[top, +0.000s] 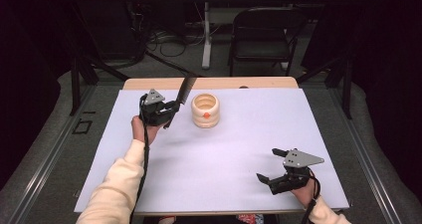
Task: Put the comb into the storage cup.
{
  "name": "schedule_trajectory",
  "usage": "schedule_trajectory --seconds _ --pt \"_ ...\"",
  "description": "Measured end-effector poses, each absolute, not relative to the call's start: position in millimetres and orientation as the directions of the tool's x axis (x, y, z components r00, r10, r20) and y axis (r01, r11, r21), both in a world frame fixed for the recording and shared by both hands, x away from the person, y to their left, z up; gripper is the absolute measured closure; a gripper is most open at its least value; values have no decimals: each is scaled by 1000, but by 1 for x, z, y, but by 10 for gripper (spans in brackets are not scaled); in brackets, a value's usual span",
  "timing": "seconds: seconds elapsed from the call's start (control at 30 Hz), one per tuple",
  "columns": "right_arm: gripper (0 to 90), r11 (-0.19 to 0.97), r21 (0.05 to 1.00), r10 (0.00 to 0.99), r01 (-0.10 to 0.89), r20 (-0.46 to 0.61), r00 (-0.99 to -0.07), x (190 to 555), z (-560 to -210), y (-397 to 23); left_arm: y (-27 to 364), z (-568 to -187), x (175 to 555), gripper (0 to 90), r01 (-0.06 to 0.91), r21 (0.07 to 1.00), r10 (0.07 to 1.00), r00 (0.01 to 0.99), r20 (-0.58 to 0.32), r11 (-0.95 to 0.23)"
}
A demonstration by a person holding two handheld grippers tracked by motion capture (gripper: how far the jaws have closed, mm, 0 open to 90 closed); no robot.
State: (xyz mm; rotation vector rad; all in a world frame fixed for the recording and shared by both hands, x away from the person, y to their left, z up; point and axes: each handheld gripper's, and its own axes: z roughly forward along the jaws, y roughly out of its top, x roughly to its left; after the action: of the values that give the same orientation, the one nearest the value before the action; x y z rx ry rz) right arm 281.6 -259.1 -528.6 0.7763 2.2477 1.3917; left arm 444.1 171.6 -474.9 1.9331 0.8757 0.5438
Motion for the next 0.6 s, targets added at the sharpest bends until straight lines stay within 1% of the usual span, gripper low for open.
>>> schedule_trajectory --seconds 0.6 --pt "0 354 900 633 253 -31 -773 282 -529 -259 164 -467 451 725 346 878 757 653 26 -329"
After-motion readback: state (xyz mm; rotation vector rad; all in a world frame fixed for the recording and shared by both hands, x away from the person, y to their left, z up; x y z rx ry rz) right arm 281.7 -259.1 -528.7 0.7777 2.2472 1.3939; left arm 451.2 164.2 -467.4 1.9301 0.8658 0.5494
